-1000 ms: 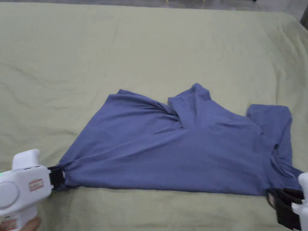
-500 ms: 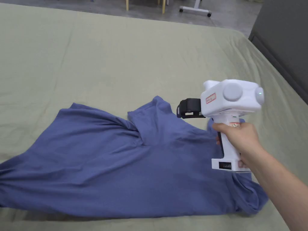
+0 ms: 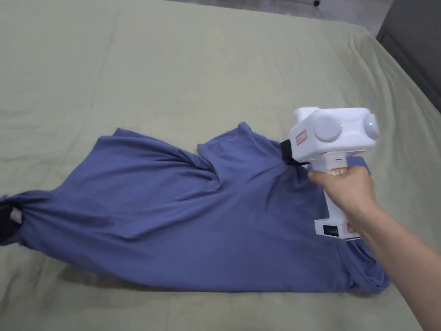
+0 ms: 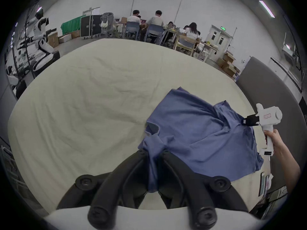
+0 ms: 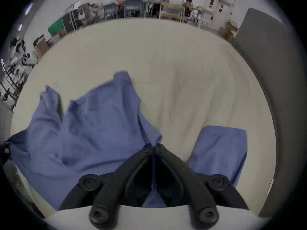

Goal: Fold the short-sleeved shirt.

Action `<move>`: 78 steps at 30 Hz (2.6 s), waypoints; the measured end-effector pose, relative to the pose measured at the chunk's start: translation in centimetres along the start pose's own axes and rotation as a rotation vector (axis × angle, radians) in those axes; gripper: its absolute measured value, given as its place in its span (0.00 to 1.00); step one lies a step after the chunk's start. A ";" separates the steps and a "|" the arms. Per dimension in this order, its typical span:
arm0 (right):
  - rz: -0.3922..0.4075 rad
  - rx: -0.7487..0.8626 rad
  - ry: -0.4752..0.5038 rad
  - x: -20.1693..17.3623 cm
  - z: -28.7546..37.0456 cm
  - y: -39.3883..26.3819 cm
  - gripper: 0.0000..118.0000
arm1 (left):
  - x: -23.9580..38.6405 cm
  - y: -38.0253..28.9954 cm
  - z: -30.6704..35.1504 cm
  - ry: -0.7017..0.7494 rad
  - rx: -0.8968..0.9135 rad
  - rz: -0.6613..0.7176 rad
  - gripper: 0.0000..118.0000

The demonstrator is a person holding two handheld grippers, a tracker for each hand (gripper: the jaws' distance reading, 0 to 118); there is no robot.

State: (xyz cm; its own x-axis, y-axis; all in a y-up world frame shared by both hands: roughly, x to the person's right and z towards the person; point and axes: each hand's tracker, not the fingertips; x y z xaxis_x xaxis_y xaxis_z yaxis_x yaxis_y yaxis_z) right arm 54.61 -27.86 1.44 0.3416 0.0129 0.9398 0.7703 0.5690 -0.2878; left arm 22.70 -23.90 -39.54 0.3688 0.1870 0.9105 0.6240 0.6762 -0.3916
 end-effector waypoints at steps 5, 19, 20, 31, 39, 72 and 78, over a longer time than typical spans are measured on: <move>0.006 0.286 -0.008 2.4 13.0 3.5 0.04 | 4.1 9.2 3.9 -0.050 0.158 -0.132 0.06; -0.150 0.917 -0.177 10.9 46.0 24.7 0.04 | 16.6 40.8 18.9 0.077 0.608 -0.292 0.06; -0.171 0.944 -0.165 11.0 46.6 25.6 0.04 | 16.6 41.9 19.5 0.057 0.613 -0.262 0.06; -0.094 0.973 -0.143 8.3 40.3 25.7 0.04 | 15.1 40.5 10.9 0.172 0.698 -0.346 0.06; -0.102 0.641 -0.070 8.1 19.3 15.9 0.04 | 10.3 28.7 -9.2 0.081 0.278 -0.194 0.06; -0.287 0.089 0.027 8.0 17.4 -35.7 0.04 | -0.2 -15.7 1.1 0.111 -0.278 -0.328 0.06; -0.194 0.000 -0.016 6.8 16.1 -33.8 0.04 | 0.2 -13.6 0.2 0.155 -0.299 -0.287 0.12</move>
State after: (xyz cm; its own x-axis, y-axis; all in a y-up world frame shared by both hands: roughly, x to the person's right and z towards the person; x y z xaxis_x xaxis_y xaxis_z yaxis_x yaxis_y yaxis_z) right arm 22.23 -33.73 20.49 0.1777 -0.0840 0.9805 0.8211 0.5618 -0.1007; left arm 14.16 -32.91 -34.00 0.2359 -0.1030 0.9663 0.8796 0.4453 -0.1673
